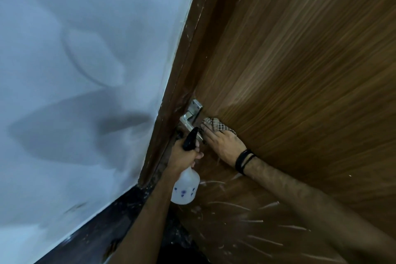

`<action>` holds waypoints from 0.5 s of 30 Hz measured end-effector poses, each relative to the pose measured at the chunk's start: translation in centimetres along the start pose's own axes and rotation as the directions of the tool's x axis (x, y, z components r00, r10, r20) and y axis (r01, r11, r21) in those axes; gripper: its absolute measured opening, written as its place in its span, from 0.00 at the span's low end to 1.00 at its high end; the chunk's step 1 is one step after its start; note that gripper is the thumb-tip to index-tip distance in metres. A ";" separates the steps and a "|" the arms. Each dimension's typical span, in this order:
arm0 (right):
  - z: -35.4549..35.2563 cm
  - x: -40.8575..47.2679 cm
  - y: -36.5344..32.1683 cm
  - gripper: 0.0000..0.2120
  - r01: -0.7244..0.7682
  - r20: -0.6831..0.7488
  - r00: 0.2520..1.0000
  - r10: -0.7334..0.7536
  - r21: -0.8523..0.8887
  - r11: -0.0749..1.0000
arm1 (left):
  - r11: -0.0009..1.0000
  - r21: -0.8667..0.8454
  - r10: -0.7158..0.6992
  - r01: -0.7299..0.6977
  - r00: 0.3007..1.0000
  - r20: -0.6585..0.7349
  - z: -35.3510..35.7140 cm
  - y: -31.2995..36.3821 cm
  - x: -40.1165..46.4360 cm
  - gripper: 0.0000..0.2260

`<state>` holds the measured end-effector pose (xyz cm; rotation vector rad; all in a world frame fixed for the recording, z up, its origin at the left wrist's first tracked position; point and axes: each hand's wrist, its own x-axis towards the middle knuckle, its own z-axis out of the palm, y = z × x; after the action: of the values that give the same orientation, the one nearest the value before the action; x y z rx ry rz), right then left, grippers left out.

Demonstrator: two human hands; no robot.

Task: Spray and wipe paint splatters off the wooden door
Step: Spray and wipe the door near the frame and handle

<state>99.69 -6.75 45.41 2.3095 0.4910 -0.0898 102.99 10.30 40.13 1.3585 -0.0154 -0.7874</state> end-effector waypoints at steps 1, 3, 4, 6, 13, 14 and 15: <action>0.0 -0.6 -0.2 0.25 0.014 0.007 1.000 -0.014 0.014 1.000 | 1.000 -0.003 0.003 -0.003 1.000 -0.001 0.0 0.0 0.0 0.11; -0.2 -1.3 -0.2 0.25 0.013 -0.020 1.000 -0.012 0.046 0.999 | 1.000 -0.004 0.011 -0.011 1.000 -0.014 -0.2 0.2 0.2 0.11; -0.5 -1.5 -0.1 0.25 0.003 -0.049 0.999 0.000 0.063 0.998 | 1.000 -0.004 0.016 -0.016 1.000 -0.021 -0.4 0.3 0.3 0.11; -0.8 -1.5 0.1 0.25 -0.034 -0.081 0.996 0.037 0.035 0.999 | 1.000 -0.006 0.029 -0.029 0.999 -0.024 -0.7 0.6 0.4 0.11; -1.5 1.0 -0.5 0.23 -0.172 -0.133 0.976 0.170 -0.007 0.985 | 1.000 -0.002 0.020 -0.019 1.000 0.018 -1.1 0.6 -0.1 0.12; -1.6 0.5 -0.5 0.23 -0.166 -0.113 0.980 0.165 0.002 0.986 | 1.000 -0.001 0.014 -0.014 1.000 0.014 -1.3 0.5 -0.3 0.12; -1.6 -0.1 -0.5 0.24 -0.166 -0.095 0.982 0.166 0.010 0.986 | 1.000 -0.006 0.009 -0.008 1.000 0.008 -1.4 0.5 -0.3 0.11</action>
<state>99.26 -5.36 46.18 2.3552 0.3438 0.1011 103.59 11.71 40.32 1.3488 -0.0251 -0.7852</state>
